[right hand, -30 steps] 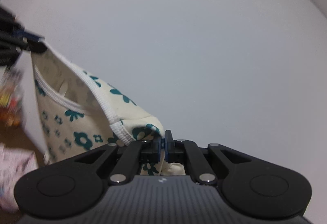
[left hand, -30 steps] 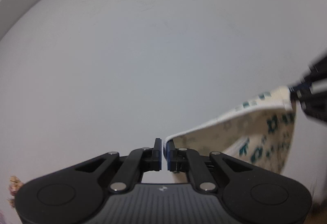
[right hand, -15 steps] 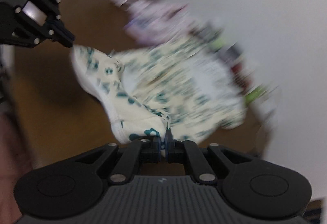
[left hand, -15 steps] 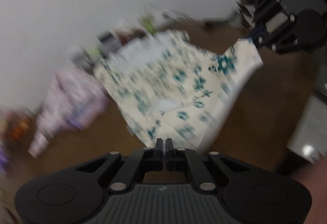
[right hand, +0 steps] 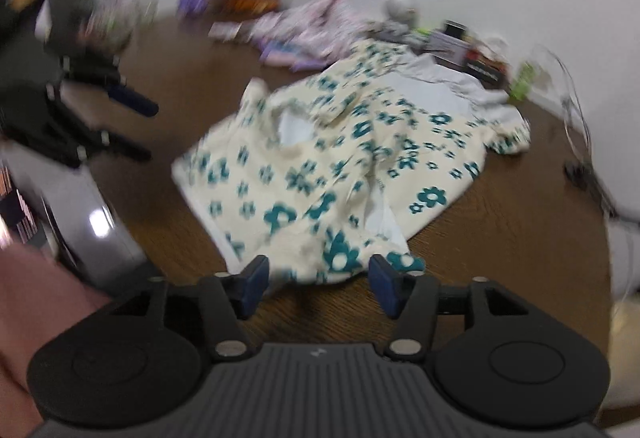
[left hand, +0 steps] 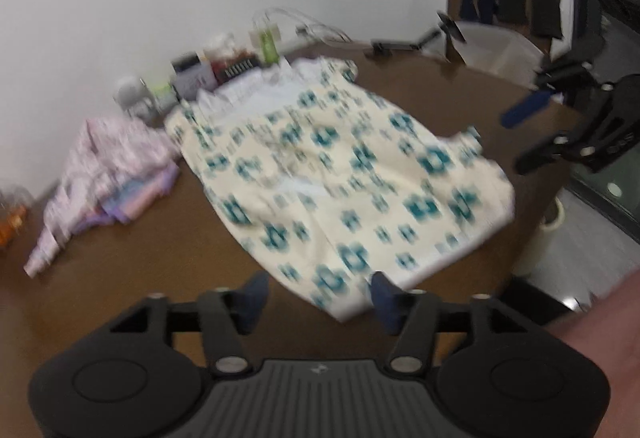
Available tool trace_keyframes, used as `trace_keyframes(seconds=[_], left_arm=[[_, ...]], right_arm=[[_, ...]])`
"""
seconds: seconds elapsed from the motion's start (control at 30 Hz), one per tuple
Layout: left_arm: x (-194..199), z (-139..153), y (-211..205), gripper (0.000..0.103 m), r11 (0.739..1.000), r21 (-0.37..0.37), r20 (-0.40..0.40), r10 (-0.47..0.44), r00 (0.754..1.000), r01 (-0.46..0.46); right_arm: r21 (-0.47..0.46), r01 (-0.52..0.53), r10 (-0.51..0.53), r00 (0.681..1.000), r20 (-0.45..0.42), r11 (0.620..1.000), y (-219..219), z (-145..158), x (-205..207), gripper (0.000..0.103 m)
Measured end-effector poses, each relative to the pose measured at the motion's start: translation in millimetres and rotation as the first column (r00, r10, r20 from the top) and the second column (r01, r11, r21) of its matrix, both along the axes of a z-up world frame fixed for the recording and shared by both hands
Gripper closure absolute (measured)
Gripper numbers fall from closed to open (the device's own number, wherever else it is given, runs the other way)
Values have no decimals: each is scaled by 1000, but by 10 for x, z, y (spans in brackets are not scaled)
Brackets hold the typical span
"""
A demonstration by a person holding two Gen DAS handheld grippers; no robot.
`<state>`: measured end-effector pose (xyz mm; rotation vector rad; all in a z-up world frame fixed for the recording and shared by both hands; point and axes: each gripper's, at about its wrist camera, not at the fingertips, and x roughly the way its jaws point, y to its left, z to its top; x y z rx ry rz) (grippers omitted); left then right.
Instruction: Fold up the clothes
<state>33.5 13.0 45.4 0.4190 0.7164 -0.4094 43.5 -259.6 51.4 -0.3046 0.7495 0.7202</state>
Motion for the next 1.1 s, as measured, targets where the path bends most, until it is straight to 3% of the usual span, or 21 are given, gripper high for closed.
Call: trace_keyframes(seconds=[0.07,0.2,0.27,0.37,0.43,0.53,0.57,0.6,0.63,0.7,0.73,0.9,1.1], left_arm=[[212,73,0,37,1000,-9,20,20,1000,-20],[822,54,-118,37,996,-28,-14,79,997,-80],[1130,-22,-198,38,996,2,-52,92,994,-92],[1544,-227,-354,39,992,112,-119,75,990,-62],[1742,-362,-438,46,983,176,-134,74,988,-50],[1910,-483,-495,54,983,183,-164,45,985,-15],[1925,-490,-497,65,983,183,-155,40,987,-11],[1936,-503,-500,90,980,198,-149,42,988,-11],[1943,-521,-491,102,976,215,-143,44,989,-12],[1926,-542,-429,103,971,238,-132,41,990,-9],[1895,-527,-380,103,969,246,-122,36,992,-5],[1772,-340,129,103,980,168,-85,123,989,-108],[1721,-428,502,102,978,48,-154,209,966,-204]], right_arm=[[91,81,-78,996,-36,993,-152,63,103,42],[114,237,-228,970,-82,965,-207,-38,501,42],[69,267,-261,962,-81,961,-75,-171,703,42],[-25,254,-255,965,-69,967,127,-347,966,44],[-74,234,-239,968,-72,969,250,-424,1081,45],[-121,200,-210,975,-68,972,350,-545,1187,47],[-135,191,-201,978,-63,972,362,-575,1206,50],[-129,184,-193,979,-63,974,361,-581,1225,55],[-129,181,-190,979,-67,975,353,-570,1235,61],[-131,174,-185,980,-76,976,335,-547,1253,98],[-150,170,-181,981,-64,974,323,-547,1256,98],[-194,196,-208,977,-44,961,155,-521,1338,99],[-174,258,-272,960,-61,950,-44,-564,1475,98]])
